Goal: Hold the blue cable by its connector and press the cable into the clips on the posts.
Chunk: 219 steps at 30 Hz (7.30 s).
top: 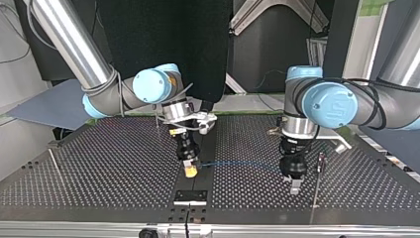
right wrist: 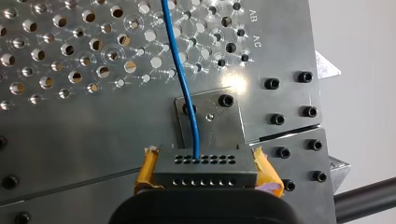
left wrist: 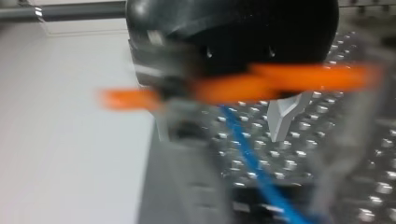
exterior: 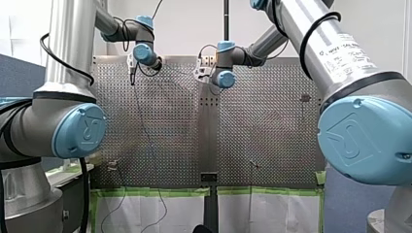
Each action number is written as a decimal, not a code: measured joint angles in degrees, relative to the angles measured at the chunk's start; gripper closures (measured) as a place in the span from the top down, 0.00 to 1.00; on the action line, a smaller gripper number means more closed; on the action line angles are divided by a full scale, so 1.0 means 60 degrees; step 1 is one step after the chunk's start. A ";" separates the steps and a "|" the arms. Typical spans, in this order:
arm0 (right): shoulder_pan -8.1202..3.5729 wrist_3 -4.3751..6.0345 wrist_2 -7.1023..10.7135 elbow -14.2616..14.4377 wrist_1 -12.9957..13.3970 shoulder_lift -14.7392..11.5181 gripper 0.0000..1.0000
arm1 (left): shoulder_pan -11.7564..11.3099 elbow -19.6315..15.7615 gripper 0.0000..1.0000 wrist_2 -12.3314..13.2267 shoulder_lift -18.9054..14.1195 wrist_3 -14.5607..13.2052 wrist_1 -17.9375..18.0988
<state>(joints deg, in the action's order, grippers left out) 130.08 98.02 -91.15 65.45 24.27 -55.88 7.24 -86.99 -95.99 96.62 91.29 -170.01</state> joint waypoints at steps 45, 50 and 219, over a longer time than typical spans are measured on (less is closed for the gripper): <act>-0.0012 0.0015 0.0015 0.0000 -0.0021 0.0001 0.00 | 0.0155 0.0002 0.00 -0.0456 0.0277 -0.0086 0.0021; -0.0014 0.0010 0.0015 -0.0001 -0.0028 0.0002 0.00 | 0.0217 0.0000 0.00 -0.0857 0.0277 -0.0278 -0.0009; -0.2363 -0.0245 -0.0519 0.8139 0.5459 0.1961 0.00 | 0.6094 -0.2024 0.00 -0.3442 0.5891 0.0393 0.6793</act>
<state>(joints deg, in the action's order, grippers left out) 115.91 96.55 -94.26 114.29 57.03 -44.11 43.81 -99.13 -116.64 131.97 93.65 -129.25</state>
